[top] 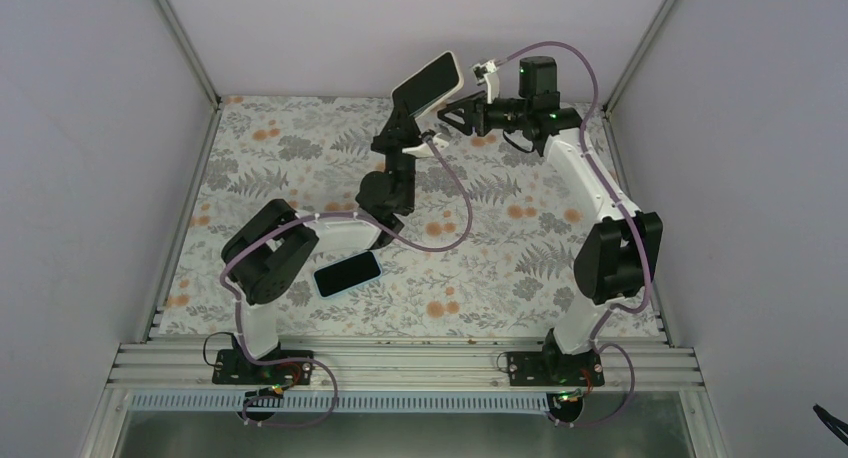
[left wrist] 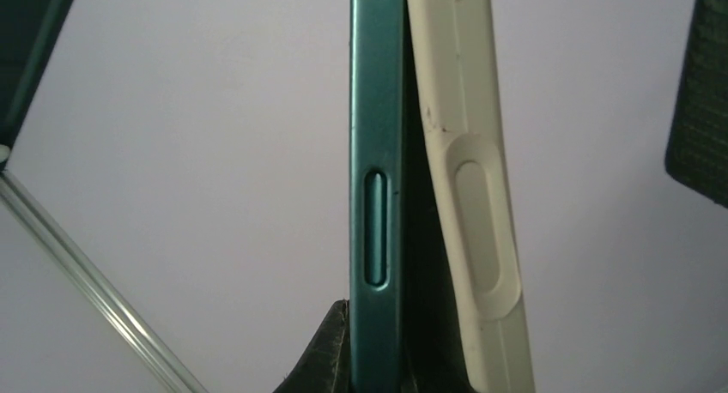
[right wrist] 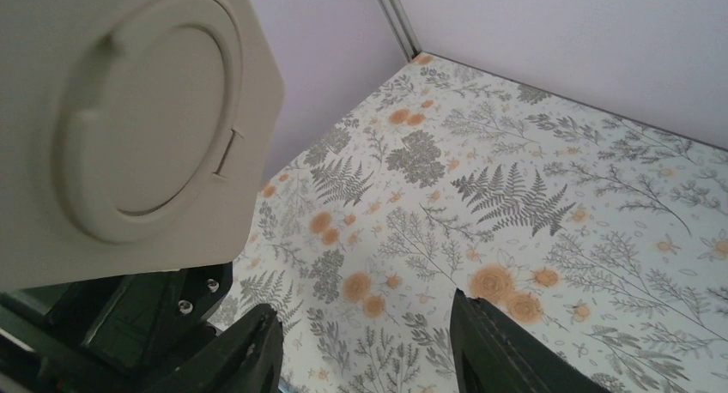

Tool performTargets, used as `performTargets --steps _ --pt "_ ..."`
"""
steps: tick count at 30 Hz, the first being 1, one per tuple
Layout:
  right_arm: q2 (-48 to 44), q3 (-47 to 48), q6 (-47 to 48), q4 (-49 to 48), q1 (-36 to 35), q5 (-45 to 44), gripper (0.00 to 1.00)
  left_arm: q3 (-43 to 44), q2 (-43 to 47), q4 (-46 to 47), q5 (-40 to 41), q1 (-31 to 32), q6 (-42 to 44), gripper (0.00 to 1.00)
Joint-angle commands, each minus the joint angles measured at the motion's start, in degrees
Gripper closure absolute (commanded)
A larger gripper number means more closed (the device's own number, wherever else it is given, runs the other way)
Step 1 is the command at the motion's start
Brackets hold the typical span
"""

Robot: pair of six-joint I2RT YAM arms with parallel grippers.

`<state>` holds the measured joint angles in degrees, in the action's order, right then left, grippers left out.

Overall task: Take the phone out of the phone case
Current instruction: Remove the phone case from the phone.

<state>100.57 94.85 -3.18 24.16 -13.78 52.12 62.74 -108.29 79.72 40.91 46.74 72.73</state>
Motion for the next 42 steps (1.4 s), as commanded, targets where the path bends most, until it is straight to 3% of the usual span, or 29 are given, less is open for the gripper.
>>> performTargets --steps 1,11,27,42 --pt "0.97 0.43 -1.78 -5.86 0.06 5.34 0.51 3.98 0.48 9.53 0.49 0.1 1.79 0.98" --pt "4.29 2.65 2.82 -3.85 -0.9 12.59 0.47 8.18 -4.36 9.15 0.75 -0.07 0.77 0.98" --pt "5.3 1.05 -1.98 -15.79 -1.96 19.78 0.42 10.79 -6.62 4.96 1.56 -0.07 -3.48 0.98" --pt "5.59 0.39 -7.49 -23.26 -3.83 13.7 0.47 11.06 -6.46 2.92 1.89 0.19 -6.36 0.98"
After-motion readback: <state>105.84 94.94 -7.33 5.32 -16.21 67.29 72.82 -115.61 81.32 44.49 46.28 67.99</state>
